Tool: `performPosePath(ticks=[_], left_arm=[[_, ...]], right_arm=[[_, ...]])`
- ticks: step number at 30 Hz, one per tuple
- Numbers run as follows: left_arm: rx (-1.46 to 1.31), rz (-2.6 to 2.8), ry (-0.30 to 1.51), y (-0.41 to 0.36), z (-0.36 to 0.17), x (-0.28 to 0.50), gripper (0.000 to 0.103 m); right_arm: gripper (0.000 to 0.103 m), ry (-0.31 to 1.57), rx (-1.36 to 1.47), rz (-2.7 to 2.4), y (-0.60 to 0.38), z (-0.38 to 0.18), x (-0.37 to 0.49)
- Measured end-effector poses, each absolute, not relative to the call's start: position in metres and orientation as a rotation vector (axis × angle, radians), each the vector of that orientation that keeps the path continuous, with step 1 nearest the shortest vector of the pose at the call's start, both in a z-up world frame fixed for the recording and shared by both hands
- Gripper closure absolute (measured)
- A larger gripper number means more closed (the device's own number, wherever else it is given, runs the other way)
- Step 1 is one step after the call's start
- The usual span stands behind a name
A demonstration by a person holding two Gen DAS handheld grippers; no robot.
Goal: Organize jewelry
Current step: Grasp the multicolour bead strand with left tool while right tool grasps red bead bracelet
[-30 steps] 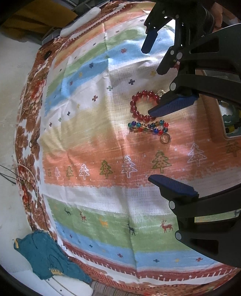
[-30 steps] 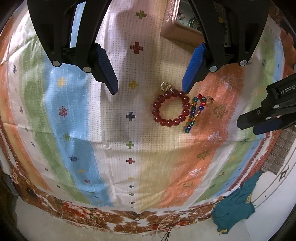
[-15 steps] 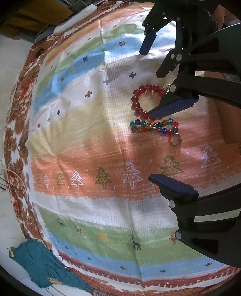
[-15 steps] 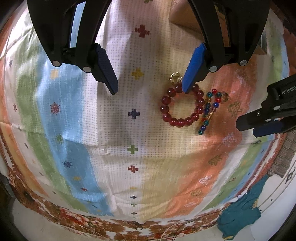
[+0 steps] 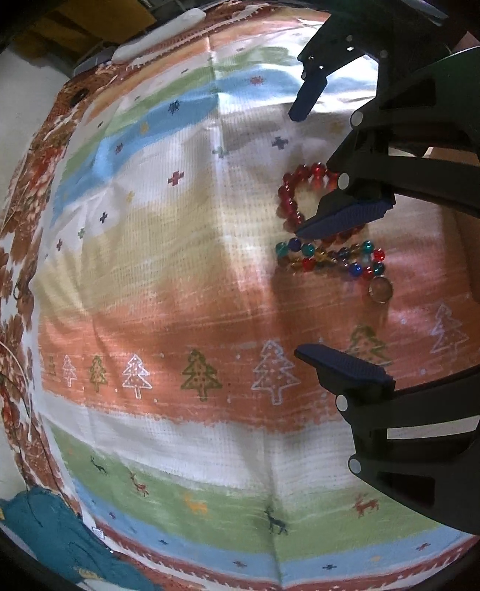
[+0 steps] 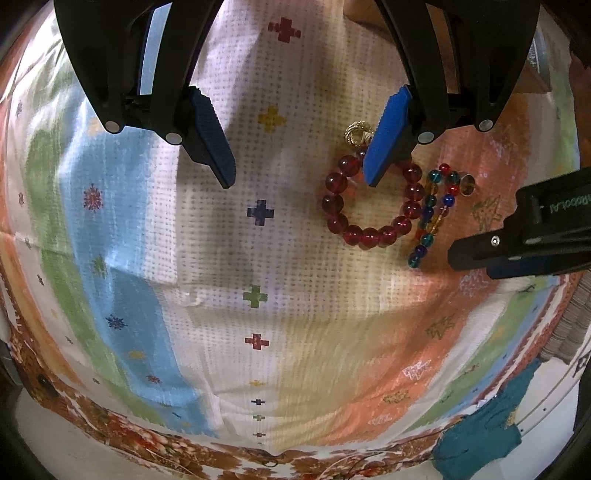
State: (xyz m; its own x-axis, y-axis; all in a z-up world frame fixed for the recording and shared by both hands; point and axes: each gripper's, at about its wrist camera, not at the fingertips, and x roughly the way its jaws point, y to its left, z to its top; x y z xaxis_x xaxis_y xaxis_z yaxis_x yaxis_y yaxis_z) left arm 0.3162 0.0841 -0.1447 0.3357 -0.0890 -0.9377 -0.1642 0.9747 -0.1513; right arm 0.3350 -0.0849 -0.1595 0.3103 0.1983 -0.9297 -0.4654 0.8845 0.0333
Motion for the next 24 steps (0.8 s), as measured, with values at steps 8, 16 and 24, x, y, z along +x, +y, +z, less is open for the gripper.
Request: performPosePath(ticks=[8,16,24], left_arm=[[-0.212,0.001,1.241,0.076,-0.154,0.330,0.049],[-0.191,-0.001,1.302,0.072,-0.173,0.336,0.087],[-0.186,0.002,1.290,0.074,-0.167,0.332,0.094]], right_arm=[[0.032,1.181,-0.279,0.453,-0.077,-0.166,0.340],[0.059,1.182,-0.289,0.462,-0.073,-0.167,0.342],[0.088,1.185,-0.279,0.518,-0.068,-0.165,0.337]])
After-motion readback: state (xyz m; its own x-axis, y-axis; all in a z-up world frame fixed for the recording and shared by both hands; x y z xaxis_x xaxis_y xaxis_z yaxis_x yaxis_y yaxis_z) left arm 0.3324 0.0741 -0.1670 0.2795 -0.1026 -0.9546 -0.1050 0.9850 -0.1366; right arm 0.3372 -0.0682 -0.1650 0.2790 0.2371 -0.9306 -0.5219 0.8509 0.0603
